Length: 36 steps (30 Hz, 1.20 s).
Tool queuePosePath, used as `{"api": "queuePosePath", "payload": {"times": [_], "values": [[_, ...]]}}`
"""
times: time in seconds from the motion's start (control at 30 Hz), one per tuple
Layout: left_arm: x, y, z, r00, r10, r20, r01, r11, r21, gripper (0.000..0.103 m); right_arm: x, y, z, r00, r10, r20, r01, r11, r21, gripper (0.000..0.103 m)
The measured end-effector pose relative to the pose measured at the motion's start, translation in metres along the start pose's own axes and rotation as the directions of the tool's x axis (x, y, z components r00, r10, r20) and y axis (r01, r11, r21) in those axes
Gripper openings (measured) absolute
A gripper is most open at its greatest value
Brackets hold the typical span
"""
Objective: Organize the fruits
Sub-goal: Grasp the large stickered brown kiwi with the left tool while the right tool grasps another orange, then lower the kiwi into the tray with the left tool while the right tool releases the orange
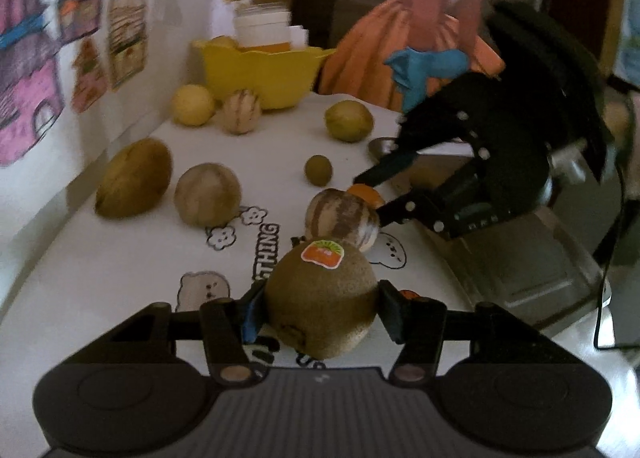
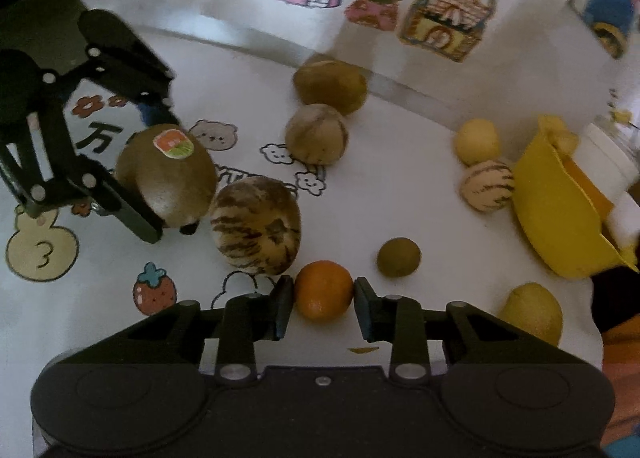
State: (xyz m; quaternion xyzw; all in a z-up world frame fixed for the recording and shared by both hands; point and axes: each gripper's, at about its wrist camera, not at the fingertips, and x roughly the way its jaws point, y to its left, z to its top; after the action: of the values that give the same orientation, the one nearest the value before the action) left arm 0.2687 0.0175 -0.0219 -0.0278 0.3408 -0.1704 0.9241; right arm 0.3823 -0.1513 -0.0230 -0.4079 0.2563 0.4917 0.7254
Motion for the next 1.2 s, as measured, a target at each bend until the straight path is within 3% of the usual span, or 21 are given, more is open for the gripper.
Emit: {"api": "queuePosePath", "payload": {"times": [0.27,0.57,0.7,0.9,1.1,1.2], "values": [[-0.017,-0.004,-0.014,0.998,0.051,0.033,-0.047,0.991,-0.129,0.061,-0.027,0.005,-0.016,0.982,-0.161,0.103,0.134,0.965,0.225,0.034],[-0.024,-0.031,-0.005,0.996,0.041,0.078,-0.027,0.985,-0.171,0.061,-0.096,0.007,-0.037,0.941,-0.276,0.198,0.165,0.881,0.444,0.034],[-0.022,-0.051,0.002,0.995,0.026,0.101,-0.008,0.986,-0.168,0.061,-0.124,0.01,-0.054,0.916,-0.357,0.182,0.217,0.823,0.524,0.034],[-0.01,-0.082,0.01,0.993,-0.005,0.116,0.025,0.984,-0.175,0.061,-0.154,0.018,-0.087,0.876,-0.47,0.114,0.289,0.698,0.656,0.034],[0.005,-0.107,0.013,0.995,-0.013,0.097,0.028,0.987,-0.157,0.061,-0.16,0.036,-0.114,0.863,-0.504,0.046,0.318,0.611,0.725,0.034],[0.01,-0.116,0.01,0.996,-0.005,0.087,0.018,0.988,-0.151,0.061,-0.159,0.049,-0.124,0.857,-0.515,0.021,0.336,0.589,0.735,0.034]]}}
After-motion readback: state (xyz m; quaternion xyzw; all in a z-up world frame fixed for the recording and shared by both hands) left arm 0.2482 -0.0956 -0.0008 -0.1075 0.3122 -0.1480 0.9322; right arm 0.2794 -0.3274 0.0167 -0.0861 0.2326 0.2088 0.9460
